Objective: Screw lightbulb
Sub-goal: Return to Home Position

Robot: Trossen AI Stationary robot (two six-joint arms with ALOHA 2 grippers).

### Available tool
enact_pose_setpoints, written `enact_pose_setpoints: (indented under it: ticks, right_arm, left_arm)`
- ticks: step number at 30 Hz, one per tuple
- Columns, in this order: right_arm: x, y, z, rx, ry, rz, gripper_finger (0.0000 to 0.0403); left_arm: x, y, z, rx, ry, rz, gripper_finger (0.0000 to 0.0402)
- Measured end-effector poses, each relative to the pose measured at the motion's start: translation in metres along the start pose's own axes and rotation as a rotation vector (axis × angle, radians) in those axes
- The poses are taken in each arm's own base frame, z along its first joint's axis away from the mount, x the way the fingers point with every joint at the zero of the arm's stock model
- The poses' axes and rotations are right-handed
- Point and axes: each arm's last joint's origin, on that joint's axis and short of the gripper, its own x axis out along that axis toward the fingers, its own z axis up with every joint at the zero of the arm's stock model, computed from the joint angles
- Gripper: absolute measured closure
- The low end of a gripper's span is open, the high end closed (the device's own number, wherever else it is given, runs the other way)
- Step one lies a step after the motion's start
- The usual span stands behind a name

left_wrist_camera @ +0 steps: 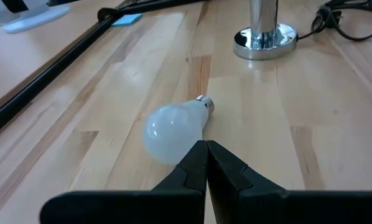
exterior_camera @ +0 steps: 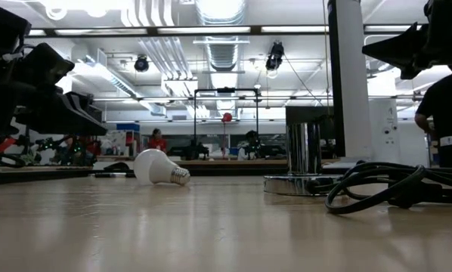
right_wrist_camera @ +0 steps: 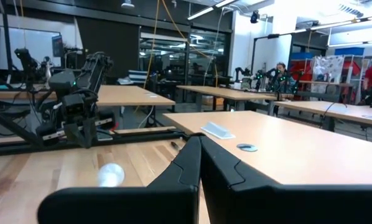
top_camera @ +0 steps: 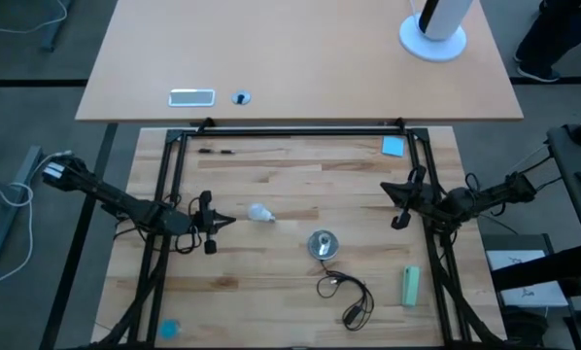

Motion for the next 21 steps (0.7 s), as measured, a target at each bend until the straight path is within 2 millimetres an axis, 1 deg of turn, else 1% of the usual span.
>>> enact_pose_setpoints:
  ticks: [21]
  right_arm:
    - [0.0,0.0,0.0,0.0,0.0,0.0,0.0403]
  left_arm:
    - [0.0032,-0.0018,-0.0055,0.031,0.049,0.002,0.0401]
